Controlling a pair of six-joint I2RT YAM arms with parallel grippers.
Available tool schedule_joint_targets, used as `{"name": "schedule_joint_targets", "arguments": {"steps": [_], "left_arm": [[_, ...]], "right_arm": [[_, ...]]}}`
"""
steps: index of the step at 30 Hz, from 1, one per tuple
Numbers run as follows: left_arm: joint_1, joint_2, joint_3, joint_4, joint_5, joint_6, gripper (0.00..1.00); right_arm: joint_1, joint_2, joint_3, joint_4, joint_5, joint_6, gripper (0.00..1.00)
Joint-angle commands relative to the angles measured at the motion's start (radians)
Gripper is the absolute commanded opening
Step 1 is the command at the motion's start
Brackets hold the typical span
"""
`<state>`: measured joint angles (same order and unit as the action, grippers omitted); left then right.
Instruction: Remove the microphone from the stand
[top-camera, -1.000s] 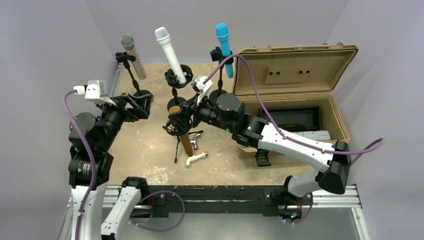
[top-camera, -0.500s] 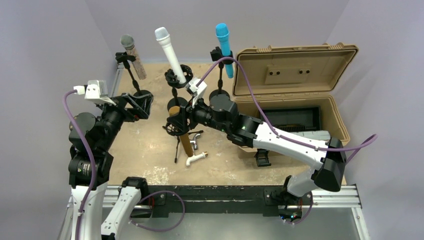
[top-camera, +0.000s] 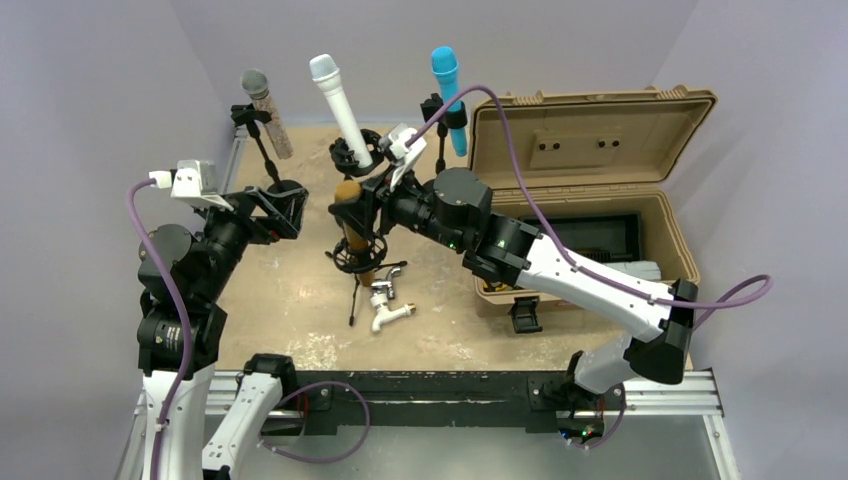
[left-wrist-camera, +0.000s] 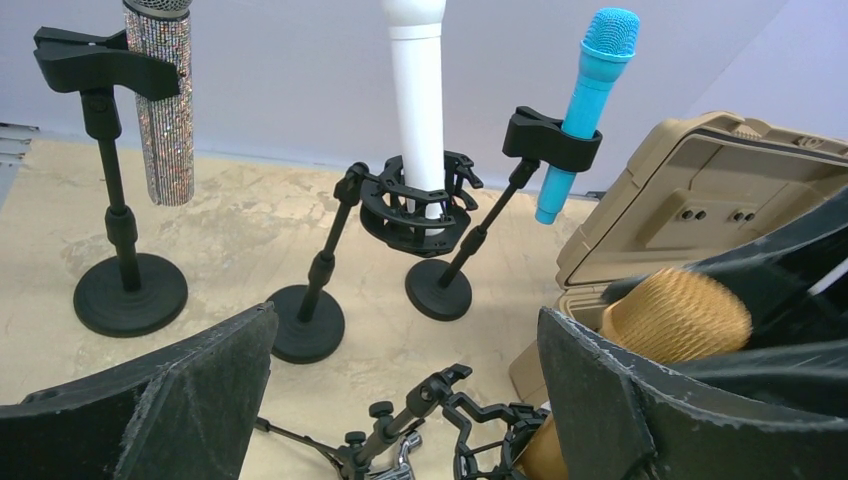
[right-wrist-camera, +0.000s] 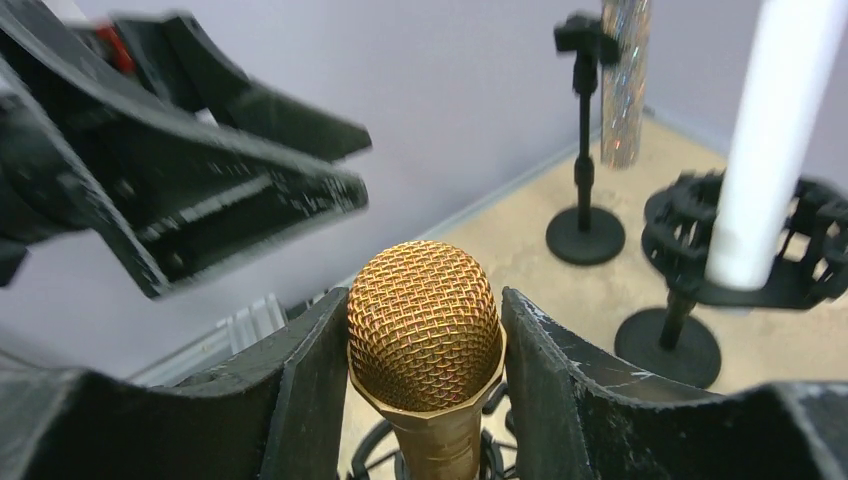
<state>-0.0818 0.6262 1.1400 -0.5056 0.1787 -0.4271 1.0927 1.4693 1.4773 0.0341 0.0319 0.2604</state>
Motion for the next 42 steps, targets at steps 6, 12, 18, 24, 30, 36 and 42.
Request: {"name": "schedule_joint_targets", "arguments": {"steps": [6, 12, 18, 24, 30, 36, 42], "left_arm": [[-0.006, 0.006, -0.009, 0.039, 0.035, -0.002, 0.99], [-0.006, 0.006, -0.014, 0.062, 0.094, -0.001, 1.00], [-0.006, 0.001, -0.046, 0.201, 0.376, 0.000, 1.00], [-0.014, 0.030, -0.061, 0.313, 0.612, -0.051, 1.00], [-0.041, 0.073, -0.055, 0.352, 0.710, -0.083, 1.00], [-0.062, 0.076, -0.048, 0.331, 0.711, -0.067, 0.94], [-0.062, 0.069, -0.046, 0.315, 0.689, -0.051, 0.80]], "right_arm": [[0.004, -0.083, 0.186, 0.113, 0.125, -0.071, 0.03], [0.004, -0.117, 0.217, 0.180, 0.159, -0.086, 0.00], [0.003, -0.141, 0.220, 0.188, 0.215, -0.090, 0.00], [0.002, -0.141, 0.205, 0.163, 0.074, -0.020, 0.00], [0.002, -0.115, 0.182, 0.166, -0.010, 0.023, 0.00], [0.001, -0.061, 0.187, 0.208, -0.145, 0.082, 0.00], [0.001, -0.031, 0.189, 0.217, -0.171, 0.101, 0.00]]}}
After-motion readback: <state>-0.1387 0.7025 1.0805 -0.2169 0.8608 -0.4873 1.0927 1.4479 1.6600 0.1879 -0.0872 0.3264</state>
